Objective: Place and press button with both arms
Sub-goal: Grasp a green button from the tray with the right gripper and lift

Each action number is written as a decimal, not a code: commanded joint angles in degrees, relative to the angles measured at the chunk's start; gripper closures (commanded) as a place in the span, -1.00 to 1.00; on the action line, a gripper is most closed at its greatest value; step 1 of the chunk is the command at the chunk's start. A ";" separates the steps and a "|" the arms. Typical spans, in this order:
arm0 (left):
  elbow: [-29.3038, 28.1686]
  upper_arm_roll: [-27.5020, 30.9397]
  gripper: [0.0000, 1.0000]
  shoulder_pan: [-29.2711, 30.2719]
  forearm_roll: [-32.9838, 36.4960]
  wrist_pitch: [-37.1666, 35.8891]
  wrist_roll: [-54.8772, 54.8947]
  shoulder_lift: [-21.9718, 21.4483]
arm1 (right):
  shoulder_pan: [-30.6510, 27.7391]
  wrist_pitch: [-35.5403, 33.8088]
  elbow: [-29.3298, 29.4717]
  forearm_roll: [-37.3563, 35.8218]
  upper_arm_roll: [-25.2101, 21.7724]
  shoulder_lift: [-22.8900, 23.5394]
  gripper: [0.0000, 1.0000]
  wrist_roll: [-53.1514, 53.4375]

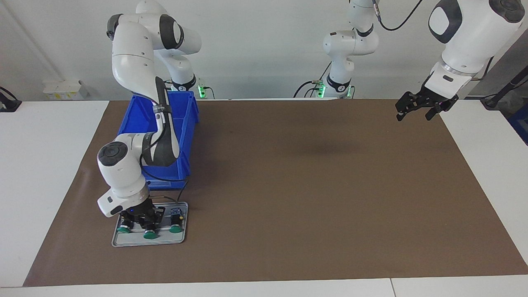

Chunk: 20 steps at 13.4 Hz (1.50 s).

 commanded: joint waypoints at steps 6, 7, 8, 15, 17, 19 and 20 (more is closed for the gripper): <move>-1.79 -0.16 -0.99 0.35 -0.30 0.81 0.39 -1.48 | 2.93 -16.39 6.95 0.80 0.45 -8.78 1.00 42.59; -1.79 -0.16 -0.99 0.35 -0.30 0.81 0.39 -1.48 | 5.02 -18.85 6.69 0.89 0.45 -10.11 1.00 50.75; -1.79 -0.16 -0.99 0.35 -0.30 0.81 0.39 -1.48 | 7.22 -20.96 6.69 0.37 0.45 -10.82 1.00 58.75; -1.79 -0.16 -0.99 0.35 -0.30 0.81 0.39 -1.48 | 26.73 -18.54 3.45 -3.65 0.36 -11.35 1.00 107.11; -1.79 -0.16 -0.99 0.35 -0.30 0.81 0.39 -1.48 | 31.22 -16.86 1.51 -7.18 0.45 -11.09 1.00 115.31; -1.79 -0.16 -0.99 0.35 -0.30 0.72 0.22 -1.48 | 35.35 -16.59 1.77 -11.64 0.36 -8.55 1.00 121.20; -1.79 -0.16 -0.99 0.35 -0.30 0.81 0.13 -1.48 | 37.02 -16.24 1.94 -14.89 0.44 -7.06 1.00 125.76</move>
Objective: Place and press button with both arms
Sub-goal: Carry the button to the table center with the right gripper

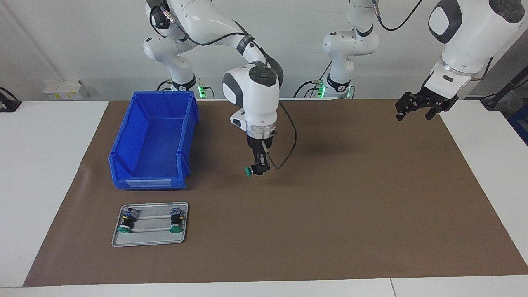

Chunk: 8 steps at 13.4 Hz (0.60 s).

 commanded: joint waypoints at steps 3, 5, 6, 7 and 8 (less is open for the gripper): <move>-1.79 -0.43 -0.99 -1.06 -0.30 0.72 -0.04 -1.48 | 4.15 3.37 -0.49 -5.40 -0.10 3.57 1.00 11.76; -1.79 -0.86 -0.99 -1.23 -0.30 0.54 0.04 -1.48 | 5.73 5.37 -0.75 -5.57 -0.10 5.33 1.00 15.79; -1.79 -0.95 -0.99 -2.02 -0.30 0.72 -0.05 -1.48 | 6.26 6.17 -1.02 -5.57 -0.10 5.77 1.00 16.86; -1.79 -0.95 -0.99 -2.55 -0.30 0.81 -0.05 -1.48 | 6.35 6.09 -1.45 -5.57 -0.10 5.77 1.00 16.95; -1.70 -0.95 -0.99 -4.03 -0.30 1.07 0.39 -1.48 | 6.35 6.61 -2.85 -5.66 -0.10 5.77 1.00 16.96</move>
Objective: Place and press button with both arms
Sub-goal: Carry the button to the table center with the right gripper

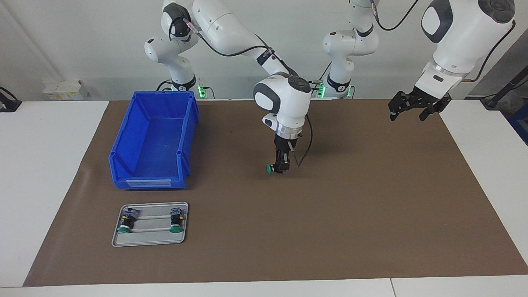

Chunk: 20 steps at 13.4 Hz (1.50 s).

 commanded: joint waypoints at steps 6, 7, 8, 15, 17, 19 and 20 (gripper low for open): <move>-1.59 0.58 -0.99 -5.05 -0.29 1.05 0.04 -1.56 | 0.44 8.42 -8.68 -1.79 -0.08 -1.80 -0.13 1.54; -1.77 0.58 -0.99 -6.10 -0.29 1.57 0.21 -1.56 | 0.01 8.42 -8.24 -1.79 -0.08 -1.71 -0.99 1.02; -1.77 0.58 -0.99 -6.55 -0.29 1.75 0.47 -1.56 | -0.52 8.68 -7.54 -1.88 -0.17 -1.88 -1.00 -0.38; -6.32 0.05 -0.99 -11.37 -1.08 15.15 2.66 -2.00 | -10.70 8.42 -11.13 -0.83 -0.08 -14.44 -1.00 -19.07; -11.41 0.05 -0.99 -14.01 -1.34 22.89 7.48 -2.44 | -14.83 7.29 -12.10 -0.83 -0.08 -17.08 -1.00 -31.53; -13.89 0.05 -0.99 -16.38 -2.04 27.92 12.58 -2.18 | -18.26 4.56 -12.02 1.18 -0.08 -18.75 -1.00 -45.58; -15.03 0.05 -0.99 -17.96 -2.40 30.38 16.61 -1.48 | -20.98 3.86 -12.19 4.24 -0.08 -20.15 -1.00 -54.27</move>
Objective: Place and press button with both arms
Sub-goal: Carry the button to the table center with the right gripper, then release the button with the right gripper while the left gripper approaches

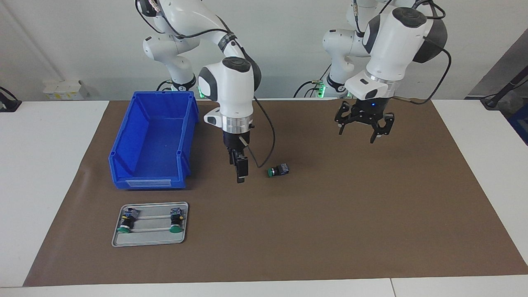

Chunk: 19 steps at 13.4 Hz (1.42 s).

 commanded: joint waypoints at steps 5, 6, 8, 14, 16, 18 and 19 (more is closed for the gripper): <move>-7.26 0.98 -0.97 -7.65 -1.52 15.75 22.73 3.07 | -15.34 -14.28 -2.46 12.90 0.75 -9.13 -1.00 -52.41; -7.52 0.98 -0.95 -8.88 -1.52 15.93 26.87 3.69 | -17.45 -16.75 -2.46 12.90 0.75 -9.66 -1.00 -57.88; -10.50 0.98 -0.79 -10.29 -1.52 17.51 29.11 3.43 | -21.23 -19.14 -2.37 12.90 0.75 -10.46 -1.00 -67.47; -12.01 1.07 -0.77 -16.01 -1.52 26.64 28.23 11.75 | -27.32 -26.25 -0.62 12.03 0.31 -16.60 -1.00 -83.16; -11.05 0.98 -0.77 -17.32 -1.61 28.94 27.97 15.62 | -27.05 -30.55 2.27 11.84 0.23 -17.05 -1.00 -83.16; -9.11 1.07 -0.77 -18.21 -2.48 30.43 27.18 18.54 | -27.49 -33.81 4.38 11.40 0.14 -18.89 -1.00 -84.46; -8.93 1.07 -0.77 -18.21 -3.62 30.53 27.18 18.72 | -27.49 -36.52 5.52 11.40 0.14 -19.07 -1.00 -86.82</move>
